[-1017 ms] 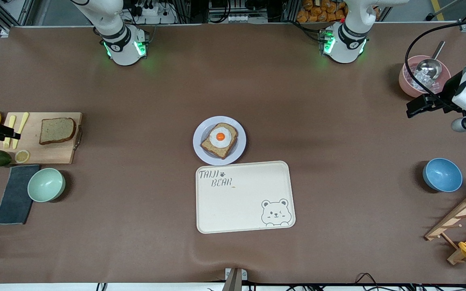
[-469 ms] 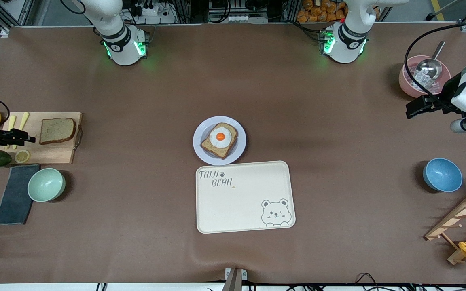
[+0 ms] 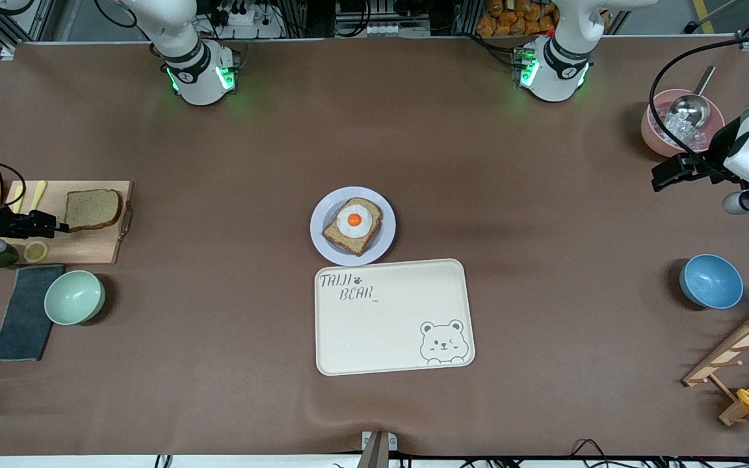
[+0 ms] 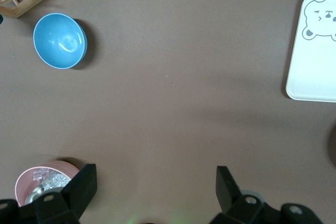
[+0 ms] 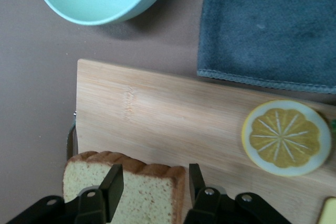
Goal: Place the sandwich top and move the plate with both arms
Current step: 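Close the right gripper on the bread slice's crust edge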
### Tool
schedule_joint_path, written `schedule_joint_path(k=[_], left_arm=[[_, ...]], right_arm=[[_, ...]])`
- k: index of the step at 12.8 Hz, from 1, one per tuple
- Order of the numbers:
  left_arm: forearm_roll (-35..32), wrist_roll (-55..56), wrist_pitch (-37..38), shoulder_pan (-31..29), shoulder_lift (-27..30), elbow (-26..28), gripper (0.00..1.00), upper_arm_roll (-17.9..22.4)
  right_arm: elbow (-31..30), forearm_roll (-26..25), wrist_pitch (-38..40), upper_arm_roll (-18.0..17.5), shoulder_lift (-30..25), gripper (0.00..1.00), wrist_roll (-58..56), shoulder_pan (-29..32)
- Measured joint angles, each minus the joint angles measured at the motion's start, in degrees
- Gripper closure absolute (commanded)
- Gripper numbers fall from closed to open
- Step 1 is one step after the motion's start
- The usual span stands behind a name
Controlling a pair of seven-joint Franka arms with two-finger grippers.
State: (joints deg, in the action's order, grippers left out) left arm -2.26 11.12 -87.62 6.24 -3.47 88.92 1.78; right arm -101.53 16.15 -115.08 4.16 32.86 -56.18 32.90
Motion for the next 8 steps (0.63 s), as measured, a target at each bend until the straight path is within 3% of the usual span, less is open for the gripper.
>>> schedule_joint_path(k=[2, 8], left_arm=[[0.00, 0.00, -0.02, 0.00, 0.00, 0.00, 0.00, 0.00], [0.00, 0.00, -0.12, 0.00, 0.00, 0.08, 0.00, 0.00]], right_arm=[[0.18, 0.00, 0.77, 0.01, 0.00, 0.50, -1.82, 1.21], [0.22, -0.28, 3.34, -0.25, 0.18, 0.51, -3.06, 2.04]])
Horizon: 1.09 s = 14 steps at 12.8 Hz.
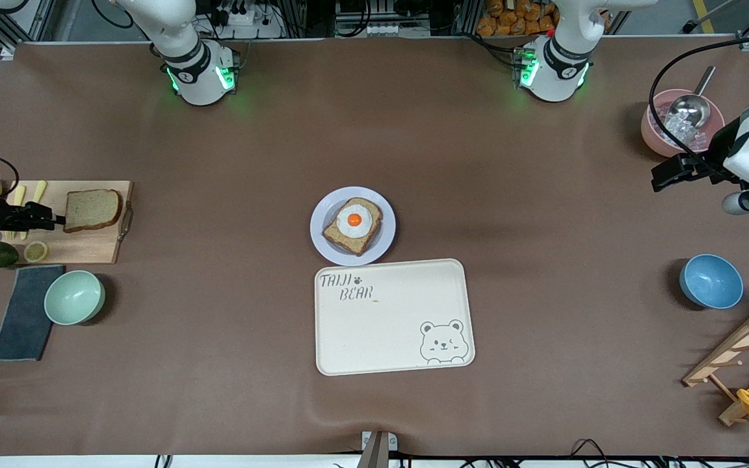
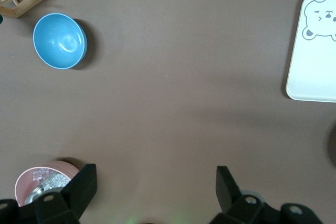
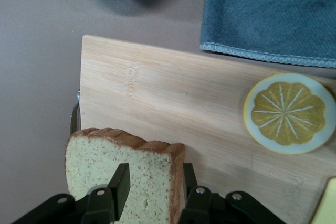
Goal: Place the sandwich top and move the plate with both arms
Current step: 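Lift the bread slice off the cutting board with the right gripper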
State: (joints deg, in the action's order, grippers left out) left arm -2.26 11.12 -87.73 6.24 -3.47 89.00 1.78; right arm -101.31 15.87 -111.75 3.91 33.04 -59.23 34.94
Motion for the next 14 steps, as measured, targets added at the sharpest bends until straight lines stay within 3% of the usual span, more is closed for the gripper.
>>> schedule_joint_path(k=[9, 10, 12, 14], left_arm=[[0.00, 0.00, -0.11, 0.00, -0.03, 0.05, 0.00, -0.01], [0.00, 0.00, -0.14, 0.00, -0.05, 0.10, 0.00, -0.01], [0.00, 0.00, -0.18, 0.00, -0.06, 0.18, 0.00, -0.01], [0.00, 0.00, -0.28, 0.01, -0.08, 0.24, 0.00, -0.01]], right_arm=[[0.00, -1.11, -0.24, 0.11, 1.39, 0.52, -0.76, 0.08], [0.00, -1.14, -0.67, 0.13, 1.73, 0.57, -0.89, 0.09], [0.00, -1.17, -1.11, 0.21, 2.30, 0.82, -1.27, 0.15], [0.00, -1.18, -1.10, 0.23, 2.41, 0.99, -1.58, 0.27]])
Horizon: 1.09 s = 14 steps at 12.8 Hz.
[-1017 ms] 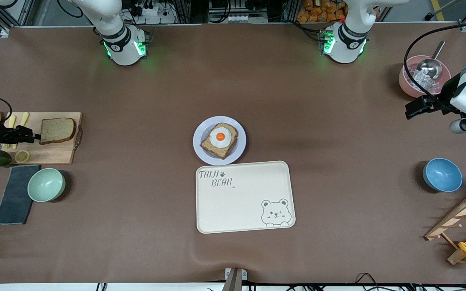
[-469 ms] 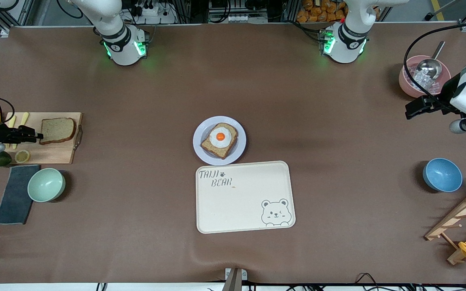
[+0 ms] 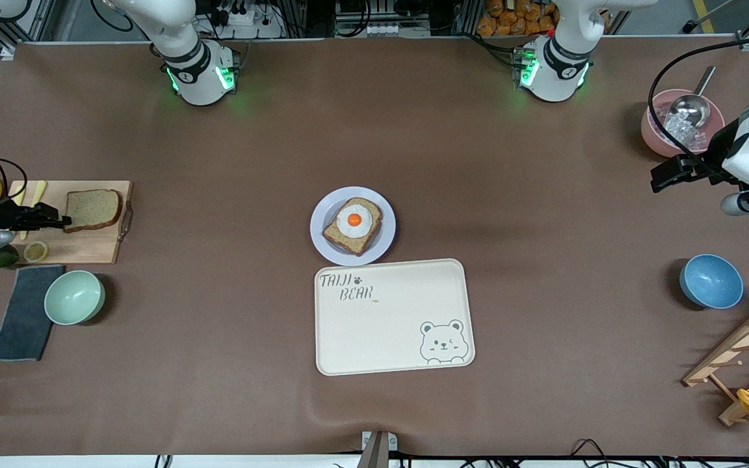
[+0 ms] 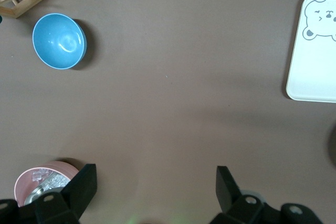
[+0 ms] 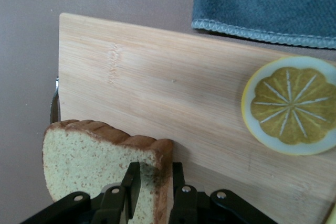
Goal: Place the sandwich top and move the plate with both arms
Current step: 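Lift the bread slice off the cutting board with the right gripper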
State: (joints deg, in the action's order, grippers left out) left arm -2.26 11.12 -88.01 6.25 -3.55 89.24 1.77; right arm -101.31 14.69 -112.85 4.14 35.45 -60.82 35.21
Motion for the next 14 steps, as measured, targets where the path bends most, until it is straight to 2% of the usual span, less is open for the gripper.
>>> schedule_joint_path(k=[8, 11, 14], left_arm=[[0.00, 0.00, -0.30, 0.00, -0.17, 0.09, 0.00, 0.00], [0.00, 0.00, -0.33, -0.01, -0.22, 0.09, 0.00, 0.00], [0.00, 0.00, -0.66, -0.02, -0.26, 0.09, 0.00, 0.00]], right_arm=[[0.08, 0.08, 0.96, -0.02, 0.02, 1.00, -1.54, 0.02], [2.55, 0.25, 8.49, -0.52, 0.01, 1.00, -0.72, 0.01], [5.84, 2.82, 17.30, -1.13, 0.01, 1.00, 1.56, -0.36]])
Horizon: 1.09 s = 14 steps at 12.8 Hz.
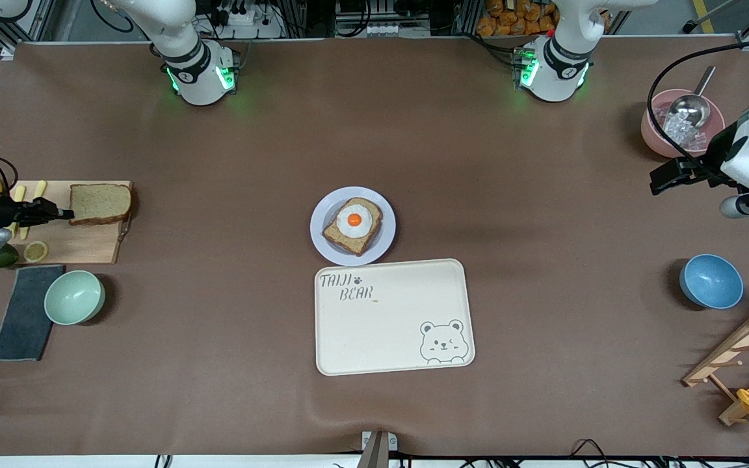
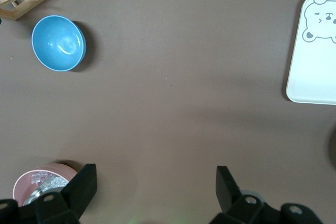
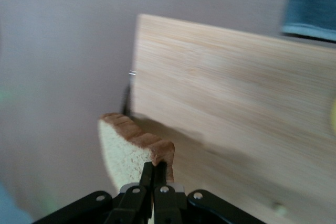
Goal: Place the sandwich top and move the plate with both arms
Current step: 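Lift the bread slice off the cutting board with the right gripper, then carry the bread slice over the egg toast on the white plate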
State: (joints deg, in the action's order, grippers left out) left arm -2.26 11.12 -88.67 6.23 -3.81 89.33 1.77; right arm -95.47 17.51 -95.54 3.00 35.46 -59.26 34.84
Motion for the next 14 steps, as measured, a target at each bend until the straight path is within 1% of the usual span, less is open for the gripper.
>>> schedule_joint_path(k=[3, 6, 10, 14], left_arm=[[0.00, 0.00, -0.12, -0.04, -0.05, 0.00, 0.00, 0.01], [0.00, 0.00, -0.35, -0.06, -0.06, 0.00, 0.00, 0.02], [0.00, 0.00, -0.37, -0.20, -0.08, 0.02, 0.00, 0.05], [0.00, 0.00, -0.40, -0.58, -0.24, 0.05, 0.00, 0.12]], right_arm=[[3.25, 3.27, 8.58, -0.40, -0.01, 1.00, 5.76, -1.41], [4.51, 9.11, 13.22, -0.52, 0.00, 1.00, 10.11, -4.33], [4.50, 16.25, 15.85, -0.70, 0.01, 1.00, 15.71, -9.34], [4.48, 21.77, 14.93, -0.92, 0.03, 1.00, 20.90, -17.09]])
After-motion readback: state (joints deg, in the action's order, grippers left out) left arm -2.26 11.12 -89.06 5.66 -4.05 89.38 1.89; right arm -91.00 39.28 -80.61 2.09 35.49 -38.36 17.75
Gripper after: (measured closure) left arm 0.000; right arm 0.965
